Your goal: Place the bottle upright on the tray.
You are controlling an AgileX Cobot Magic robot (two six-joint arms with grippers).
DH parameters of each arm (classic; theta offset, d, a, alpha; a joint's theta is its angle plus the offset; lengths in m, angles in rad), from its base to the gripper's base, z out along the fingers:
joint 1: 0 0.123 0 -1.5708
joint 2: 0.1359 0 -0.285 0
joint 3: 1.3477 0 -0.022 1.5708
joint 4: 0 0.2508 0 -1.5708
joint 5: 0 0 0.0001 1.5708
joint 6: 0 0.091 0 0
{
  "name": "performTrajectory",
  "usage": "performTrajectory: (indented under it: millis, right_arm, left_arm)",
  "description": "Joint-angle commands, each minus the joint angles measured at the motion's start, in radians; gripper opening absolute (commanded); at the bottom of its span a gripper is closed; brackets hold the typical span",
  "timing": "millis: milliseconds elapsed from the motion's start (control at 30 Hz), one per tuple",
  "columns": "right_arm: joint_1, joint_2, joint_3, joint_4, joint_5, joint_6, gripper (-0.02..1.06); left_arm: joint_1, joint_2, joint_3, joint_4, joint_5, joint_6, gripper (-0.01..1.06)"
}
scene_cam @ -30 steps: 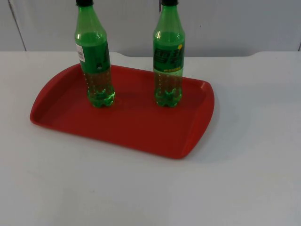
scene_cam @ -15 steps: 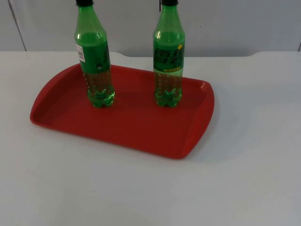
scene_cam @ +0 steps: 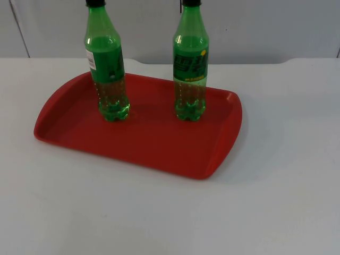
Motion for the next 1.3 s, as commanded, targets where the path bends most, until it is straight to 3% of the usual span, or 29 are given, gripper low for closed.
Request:
performTrajectory:
  millis: [0, 433, 1267]
  right_arm:
    - [-0.031, -0.004, 0.001, -0.002, -0.003, 0.0, 1.05]
    - [-0.147, -0.004, 0.001, 0.002, -0.003, 0.0, 1.05]
    - [-0.147, -0.004, 0.001, 0.002, -0.003, 0.0, 1.05]
  left_arm:
    - [-0.001, -0.005, 0.004, -0.005, -0.002, 0.001, 1.05]
    - [-0.001, -0.005, 0.004, -0.005, -0.002, 0.001, 1.05]
    - [-0.001, -0.005, 0.004, -0.005, -0.002, 0.001, 1.05]
